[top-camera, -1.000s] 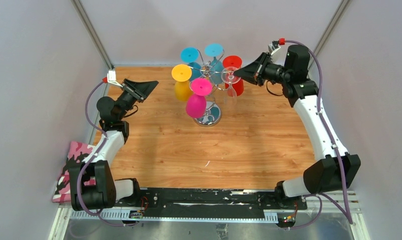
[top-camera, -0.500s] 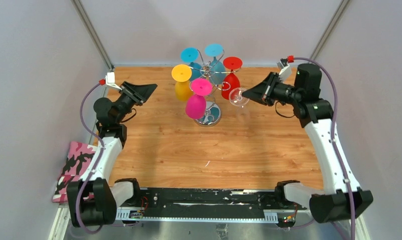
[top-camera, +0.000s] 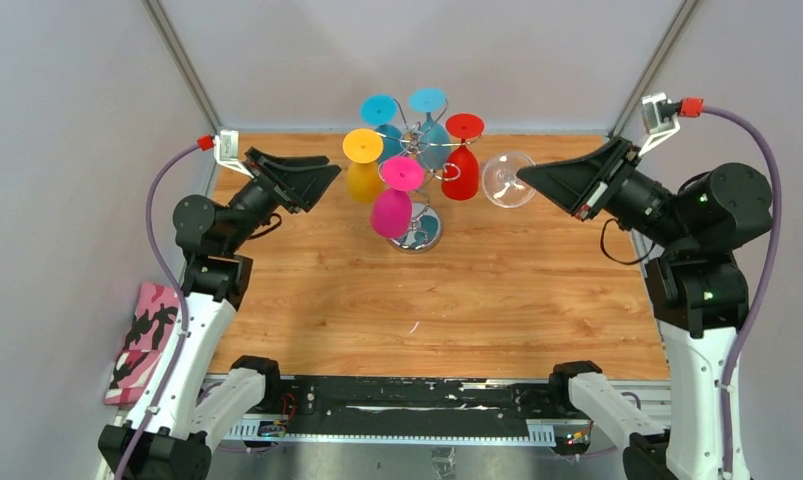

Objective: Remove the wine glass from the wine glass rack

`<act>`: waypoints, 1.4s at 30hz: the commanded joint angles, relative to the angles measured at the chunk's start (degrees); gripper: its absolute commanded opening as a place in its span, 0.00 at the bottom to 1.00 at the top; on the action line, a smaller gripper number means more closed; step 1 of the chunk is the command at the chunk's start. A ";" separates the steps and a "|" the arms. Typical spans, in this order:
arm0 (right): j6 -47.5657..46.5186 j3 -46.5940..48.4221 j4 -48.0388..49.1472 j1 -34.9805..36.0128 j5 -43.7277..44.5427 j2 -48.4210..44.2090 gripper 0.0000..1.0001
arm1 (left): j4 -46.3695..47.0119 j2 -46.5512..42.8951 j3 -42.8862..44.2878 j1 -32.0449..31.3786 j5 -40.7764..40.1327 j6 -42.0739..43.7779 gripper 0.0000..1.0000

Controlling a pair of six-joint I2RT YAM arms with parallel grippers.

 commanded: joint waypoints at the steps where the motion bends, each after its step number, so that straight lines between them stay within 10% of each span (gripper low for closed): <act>1: 19.46 -3.55 35.59 -0.40 -7.86 3.75 0.00 | -1.87 -0.61 4.22 -0.46 2.91 3.85 0.67; 5: 32.19 -4.27 56.16 0.32 -8.31 8.77 0.00 | 8.14 1.69 4.86 -0.47 8.05 0.72 0.72; 13: 38.50 -4.49 69.76 3.46 -7.11 15.40 0.00 | 67.30 24.01 1.95 -0.56 14.81 -36.44 0.84; 42: 38.35 -3.50 74.75 16.88 -4.95 21.82 0.00 | 67.42 30.42 5.13 -2.32 12.74 -35.74 0.87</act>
